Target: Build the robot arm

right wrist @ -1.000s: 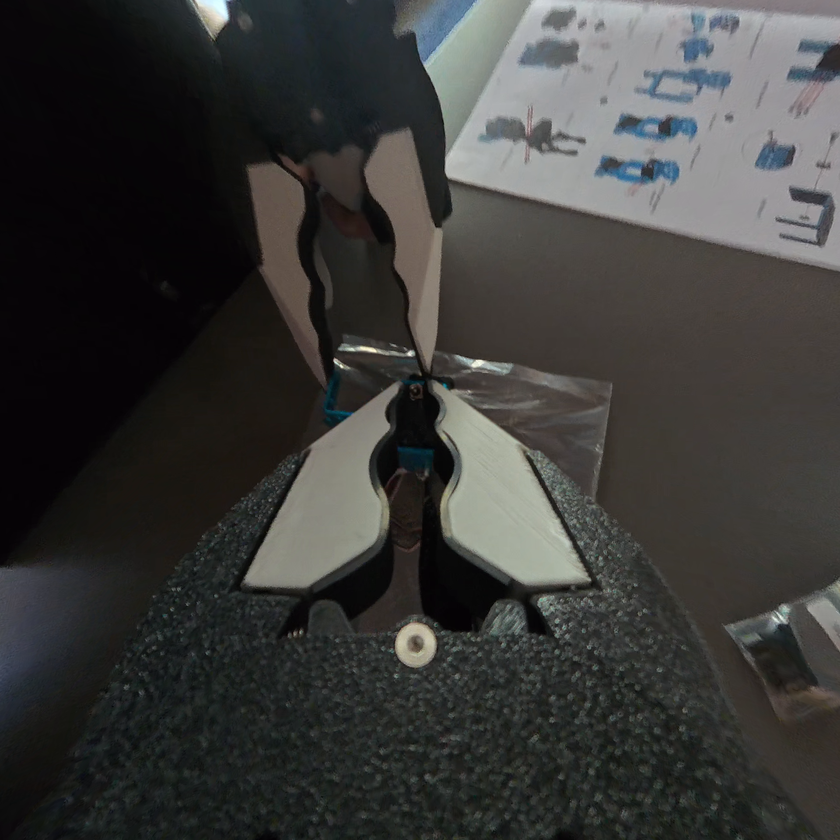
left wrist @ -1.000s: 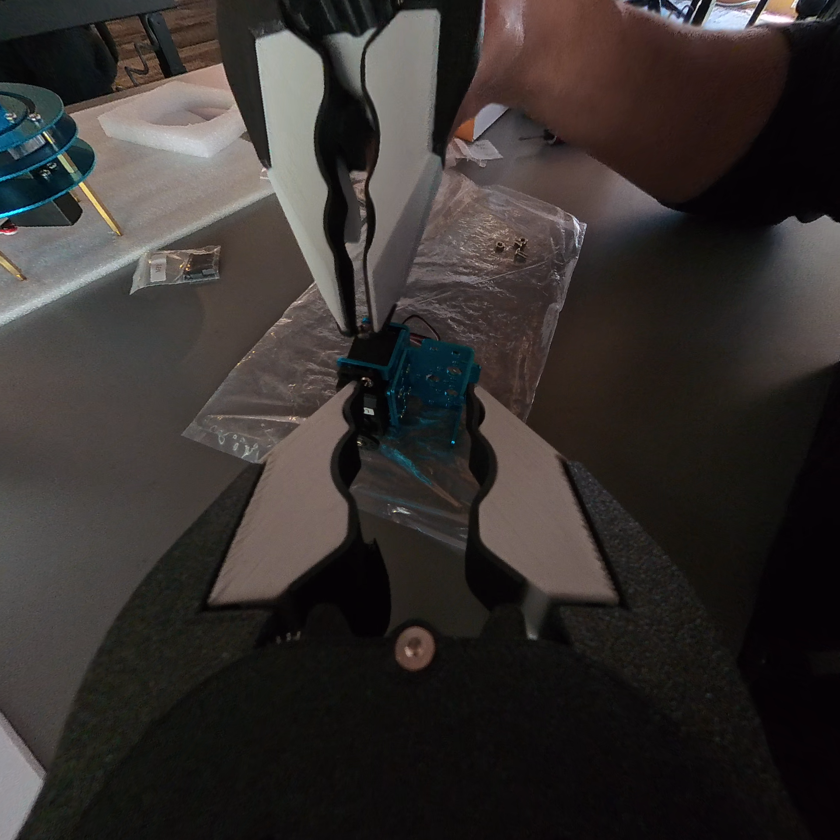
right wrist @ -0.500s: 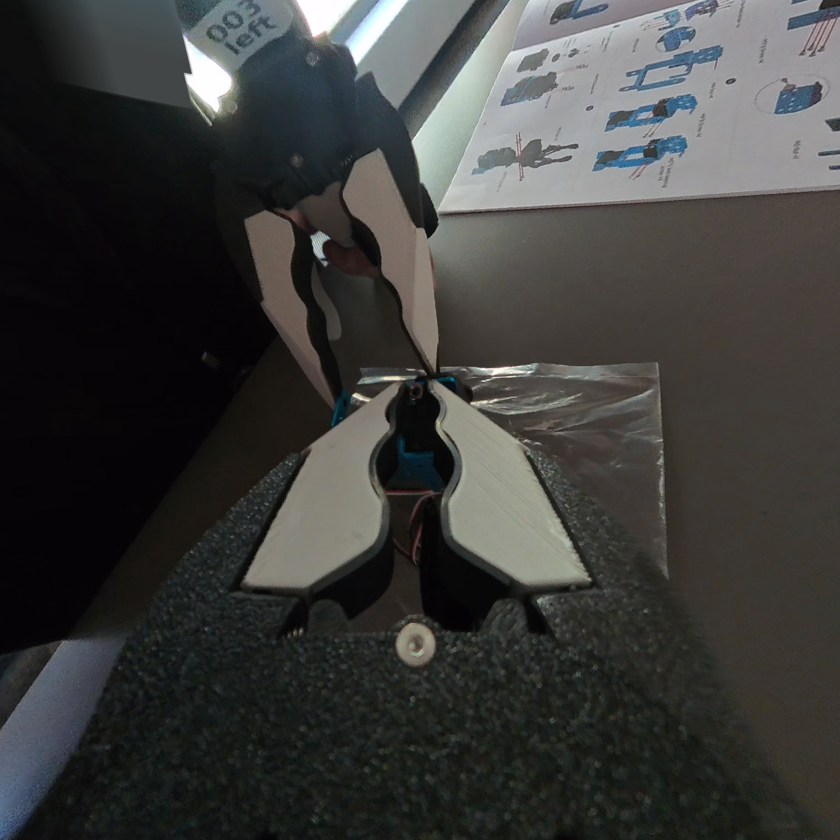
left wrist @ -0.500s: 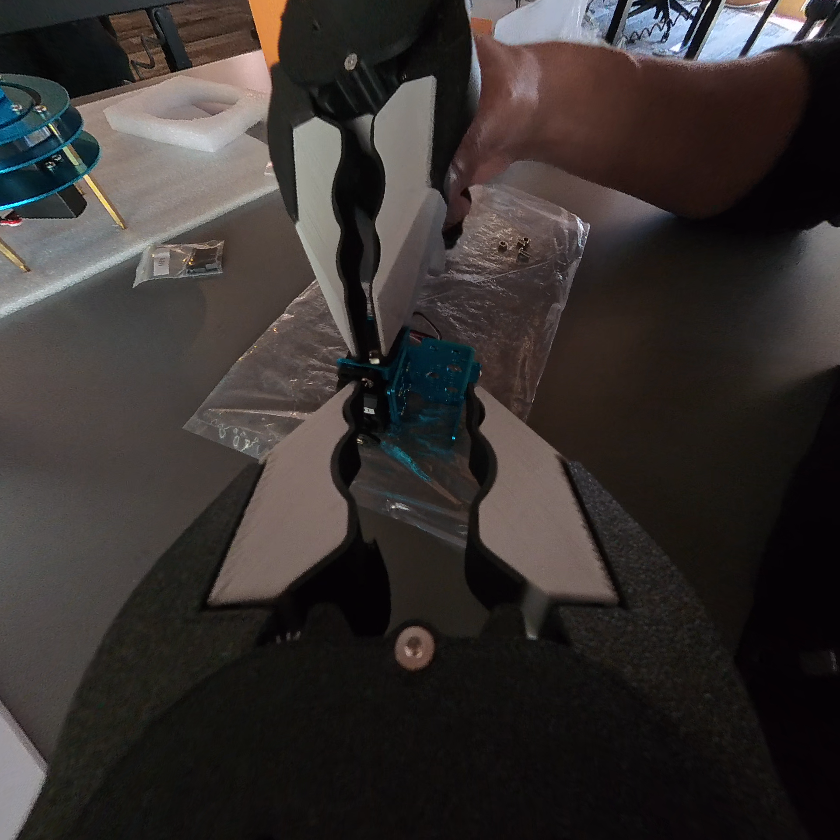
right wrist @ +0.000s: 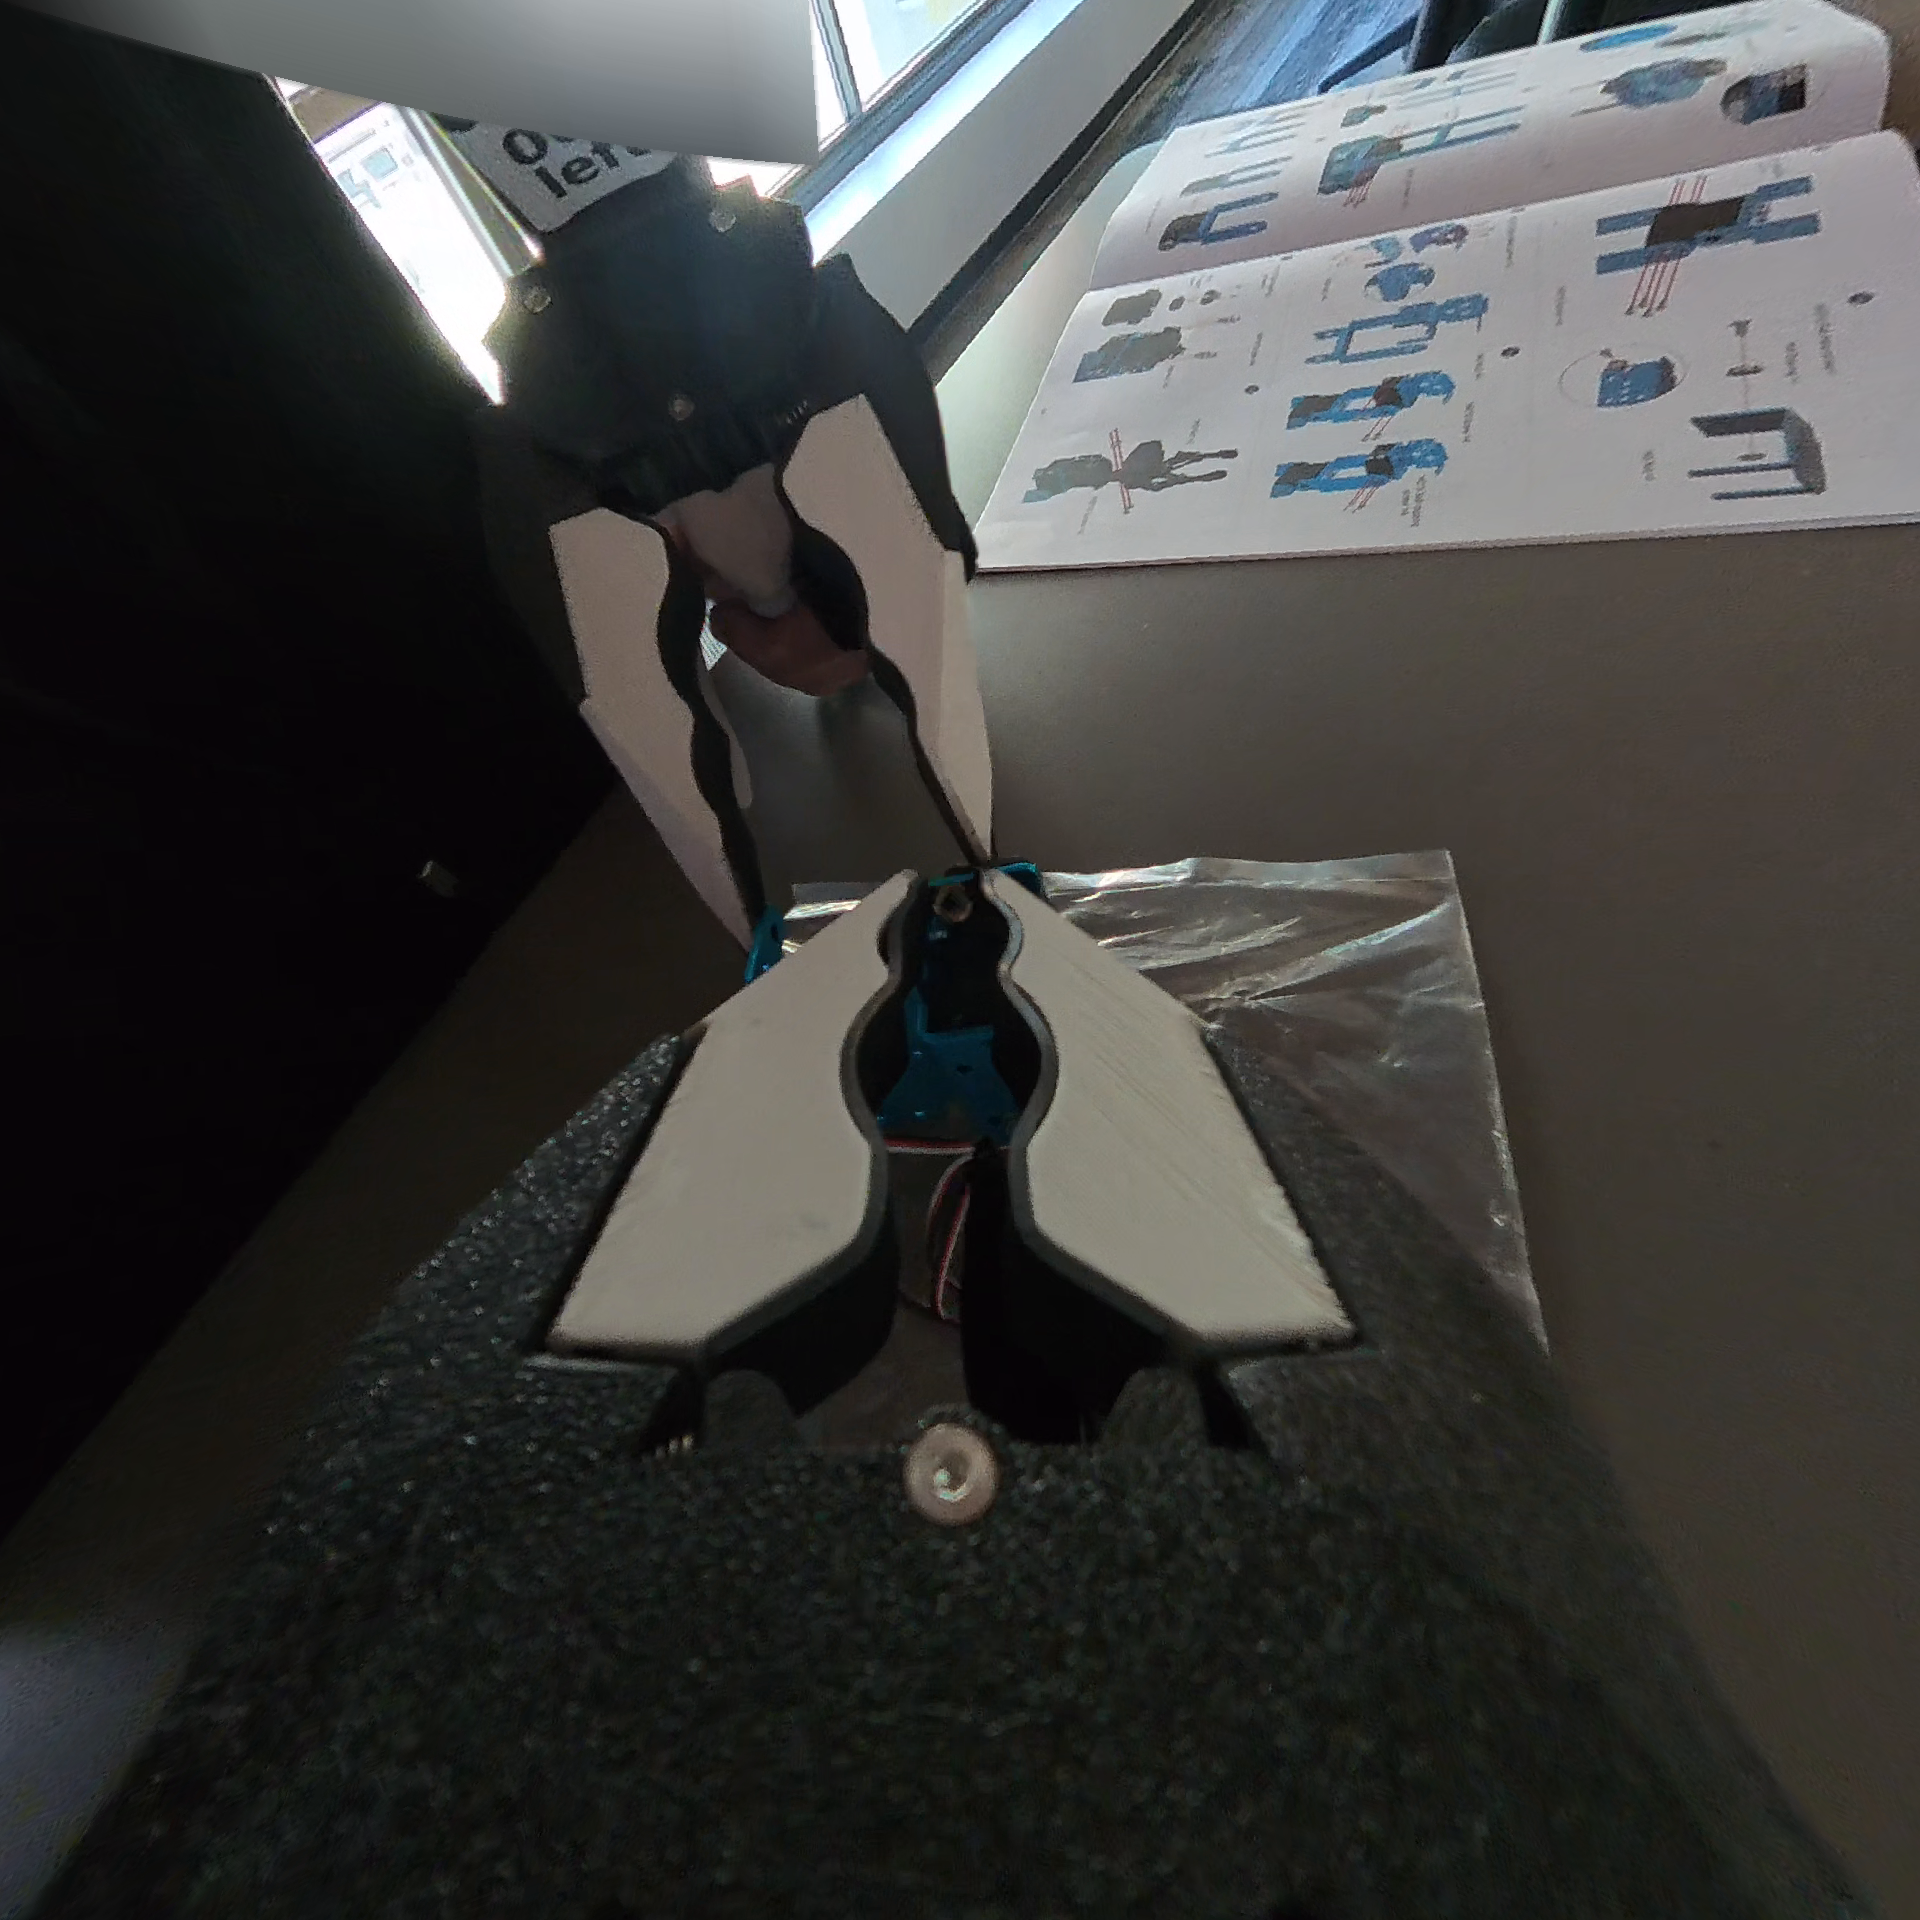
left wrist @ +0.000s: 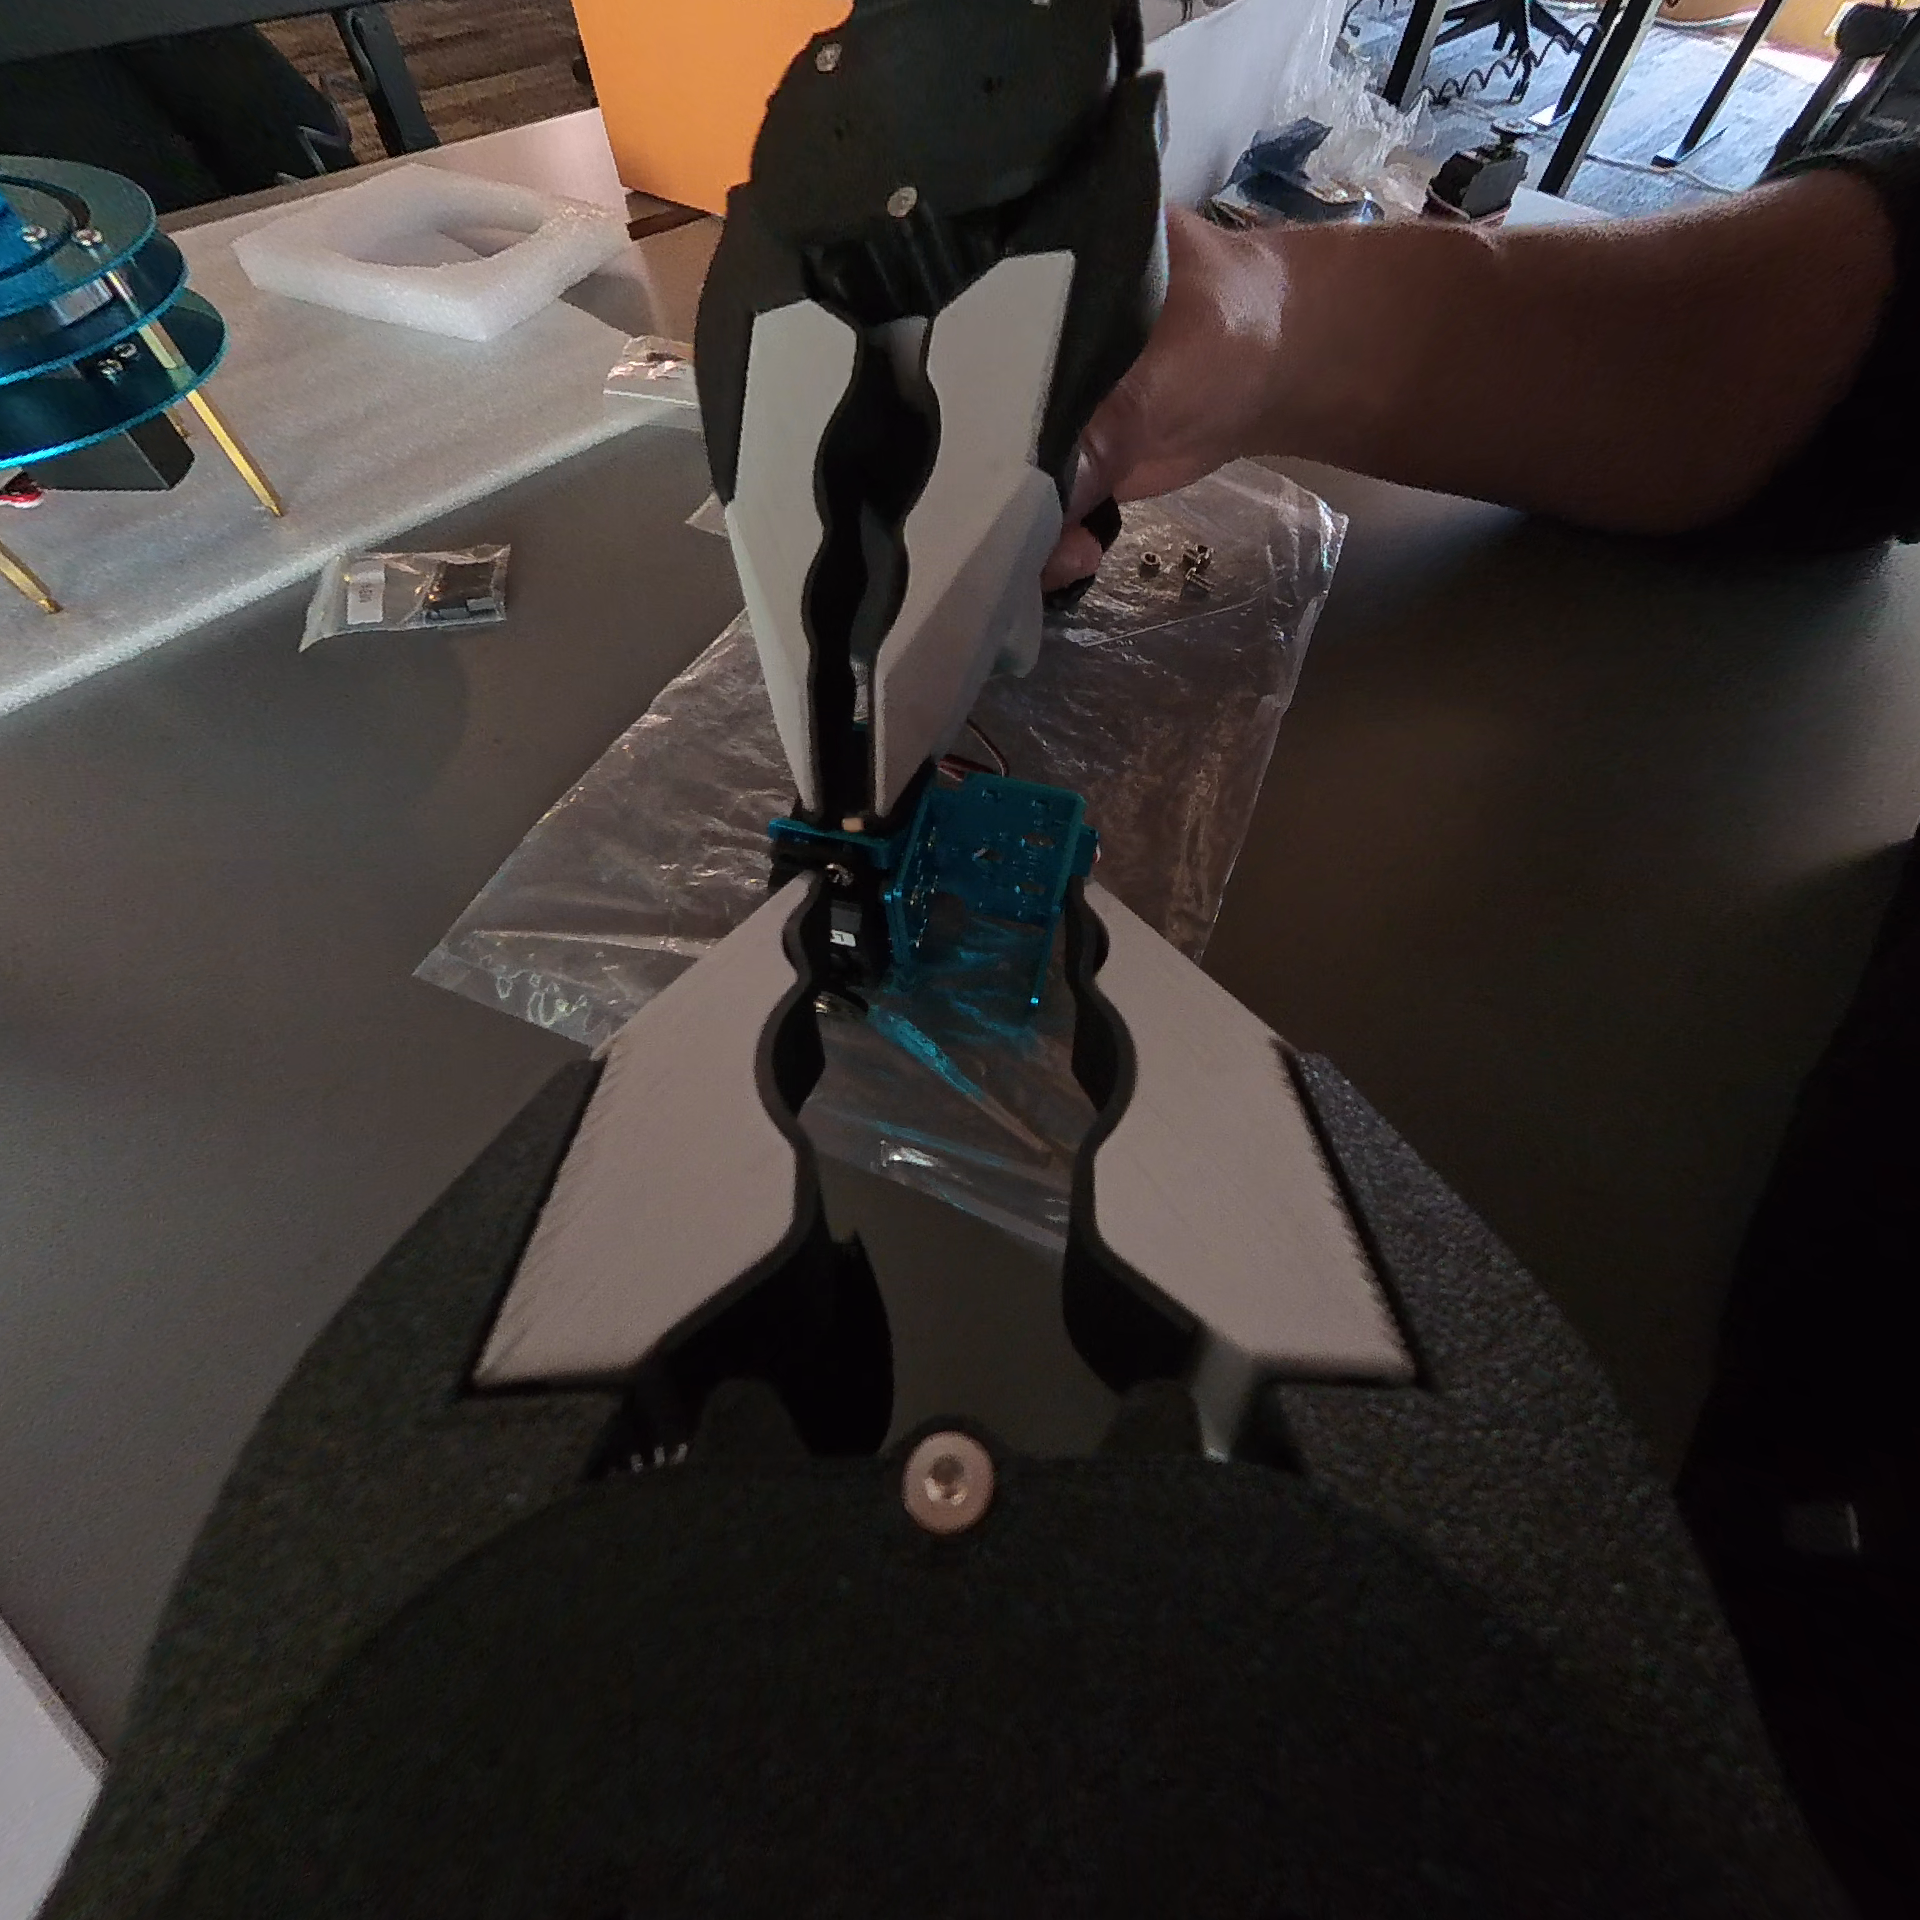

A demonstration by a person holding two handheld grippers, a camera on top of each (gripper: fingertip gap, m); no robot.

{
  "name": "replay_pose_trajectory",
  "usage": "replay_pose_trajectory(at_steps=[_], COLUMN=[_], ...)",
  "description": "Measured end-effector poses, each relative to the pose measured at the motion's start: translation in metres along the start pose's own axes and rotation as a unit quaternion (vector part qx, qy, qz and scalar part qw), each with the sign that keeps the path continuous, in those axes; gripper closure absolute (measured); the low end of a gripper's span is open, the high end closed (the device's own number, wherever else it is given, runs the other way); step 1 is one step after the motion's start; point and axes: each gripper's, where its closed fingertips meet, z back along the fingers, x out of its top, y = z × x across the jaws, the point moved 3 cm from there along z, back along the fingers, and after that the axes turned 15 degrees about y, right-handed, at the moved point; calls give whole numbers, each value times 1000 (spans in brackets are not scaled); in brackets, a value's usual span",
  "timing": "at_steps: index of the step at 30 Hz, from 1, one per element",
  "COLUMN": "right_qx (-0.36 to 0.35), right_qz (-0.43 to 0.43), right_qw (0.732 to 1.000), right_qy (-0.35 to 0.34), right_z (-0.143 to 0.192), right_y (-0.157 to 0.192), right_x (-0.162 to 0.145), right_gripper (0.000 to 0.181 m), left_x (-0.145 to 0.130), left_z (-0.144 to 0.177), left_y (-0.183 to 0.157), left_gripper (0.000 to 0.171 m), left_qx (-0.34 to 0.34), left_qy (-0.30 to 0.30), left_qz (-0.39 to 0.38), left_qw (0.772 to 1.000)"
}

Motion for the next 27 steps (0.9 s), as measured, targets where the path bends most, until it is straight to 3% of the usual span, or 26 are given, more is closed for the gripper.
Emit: replay_pose_trajectory(at_steps=[11, 18, 21, 27], right_qx=[3, -14, -24, -30], right_qz=[-2, 77, 84, 61], right_qw=[1000, 987, 982, 985], right_qy=[-4, 139, 169, 160], right_z=[13, 9, 2, 10], right_y=[0, -1, -9, -15], right_x=[5, 3, 4, 0], right_gripper=[169, 166, 165, 167], left_x=[1, 2, 3, 3], left_z=[-1, -1, -2, -2], left_y=[0, 0, -1, -1], left_gripper=[127, 127, 127, 127], left_qx=[-4, -7, -4, -3], left_qy=[-1, 2, 5, 10], left_qz=[-2, -9, -12, -20], left_qw=[1000, 1000, 1000, 1000])
